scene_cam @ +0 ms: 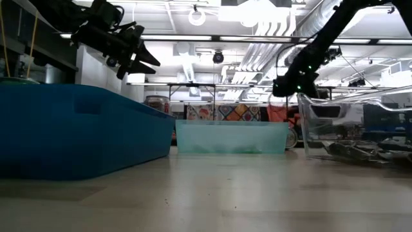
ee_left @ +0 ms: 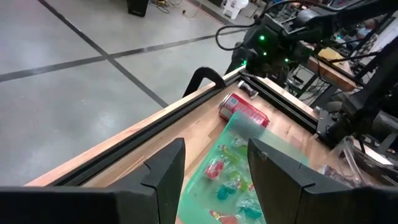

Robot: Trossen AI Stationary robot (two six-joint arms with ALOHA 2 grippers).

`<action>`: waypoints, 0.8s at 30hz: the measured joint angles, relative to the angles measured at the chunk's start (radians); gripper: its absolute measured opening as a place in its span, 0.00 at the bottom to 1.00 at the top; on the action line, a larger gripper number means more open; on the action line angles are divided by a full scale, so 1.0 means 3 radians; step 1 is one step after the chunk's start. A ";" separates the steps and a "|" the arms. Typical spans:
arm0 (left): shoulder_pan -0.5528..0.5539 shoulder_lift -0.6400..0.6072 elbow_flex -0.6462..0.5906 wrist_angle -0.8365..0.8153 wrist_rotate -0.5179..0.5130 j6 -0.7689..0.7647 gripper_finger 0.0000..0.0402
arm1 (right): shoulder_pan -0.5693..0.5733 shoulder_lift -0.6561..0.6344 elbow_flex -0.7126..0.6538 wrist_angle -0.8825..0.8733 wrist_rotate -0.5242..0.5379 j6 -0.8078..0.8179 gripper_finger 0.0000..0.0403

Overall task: Organize candy in baskets
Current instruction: Put the dark brown chocolate bar into the transparent bin

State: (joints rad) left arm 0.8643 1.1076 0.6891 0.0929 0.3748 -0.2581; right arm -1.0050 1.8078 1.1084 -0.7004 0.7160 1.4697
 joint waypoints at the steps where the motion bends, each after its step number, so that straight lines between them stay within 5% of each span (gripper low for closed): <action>1: 0.0001 0.0000 0.0000 0.0000 0.0000 0.0000 0.41 | -0.0041 -0.0003 -0.0045 0.0011 0.0023 0.0266 0.00; 7: 0.0001 0.0000 0.0000 0.0000 0.0001 0.0001 0.41 | -0.0171 -0.0007 -0.0038 0.0114 0.0168 0.0512 0.00; 13: 0.0003 0.0000 0.0000 0.0000 0.0001 0.0001 0.41 | -0.0159 0.0012 -0.0153 -0.0599 -0.0468 0.0833 0.00; 18: 0.0004 0.0000 0.0000 -0.0008 0.0000 0.0024 0.41 | -0.0156 0.0010 -0.0236 -0.0353 -0.0261 0.1191 0.00; 24: 0.0020 0.0000 0.0000 -0.0022 -0.0010 0.0088 0.41 | -0.0153 0.0039 -0.0249 -0.0376 -0.0434 0.1009 0.00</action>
State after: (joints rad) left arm 0.8703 1.1076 0.6891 0.0862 0.3717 -0.2317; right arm -1.0508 1.8195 1.0336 -0.8131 0.5857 1.7725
